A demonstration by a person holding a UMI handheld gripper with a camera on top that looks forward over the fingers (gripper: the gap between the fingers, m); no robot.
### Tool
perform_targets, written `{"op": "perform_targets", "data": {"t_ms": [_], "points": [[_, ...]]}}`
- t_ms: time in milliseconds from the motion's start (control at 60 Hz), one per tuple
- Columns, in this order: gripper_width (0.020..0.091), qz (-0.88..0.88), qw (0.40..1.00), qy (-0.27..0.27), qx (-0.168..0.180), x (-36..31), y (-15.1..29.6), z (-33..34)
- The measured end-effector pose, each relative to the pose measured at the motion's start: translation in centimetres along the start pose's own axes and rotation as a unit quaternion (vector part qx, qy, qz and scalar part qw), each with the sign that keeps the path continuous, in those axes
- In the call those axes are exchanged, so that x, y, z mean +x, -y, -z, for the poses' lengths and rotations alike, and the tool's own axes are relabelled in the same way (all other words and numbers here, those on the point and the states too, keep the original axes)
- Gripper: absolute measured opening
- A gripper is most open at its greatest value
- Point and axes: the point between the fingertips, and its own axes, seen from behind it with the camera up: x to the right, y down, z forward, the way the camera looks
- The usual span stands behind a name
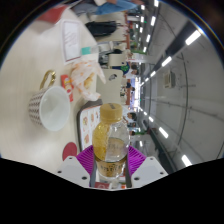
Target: Pour water
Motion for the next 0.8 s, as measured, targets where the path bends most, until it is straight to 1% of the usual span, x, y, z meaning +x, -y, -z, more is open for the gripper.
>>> {"op": "perform_targets", "data": {"t_ms": [50, 117, 217, 317, 483, 700, 800], "points": [[0.0402, -0.11, 0.993, 0.027, 0.017, 1.3, 0.1, 0.2], [0.0404, -0.247, 0.967, 0.039, 0.039, 3.5, 0.8, 0.1], [0.0404, -0.396, 0.914, 0.061, 0.064, 7.1, -0.6, -0.4], [0.0402, -0.517, 0.848, 0.099, 0.056, 7.0, -1.9, -2.1], [0.0402, -0.628, 0.761, 0.16, 0.024, 2.5, -3.3, -5.1], [0.0403, -0.666, 0.717, 0.208, -0.01, -4.9, -4.1, -7.1], [0.0402, -0.669, 0.71, 0.219, -0.029, -7.9, -4.8, -7.2]]}}
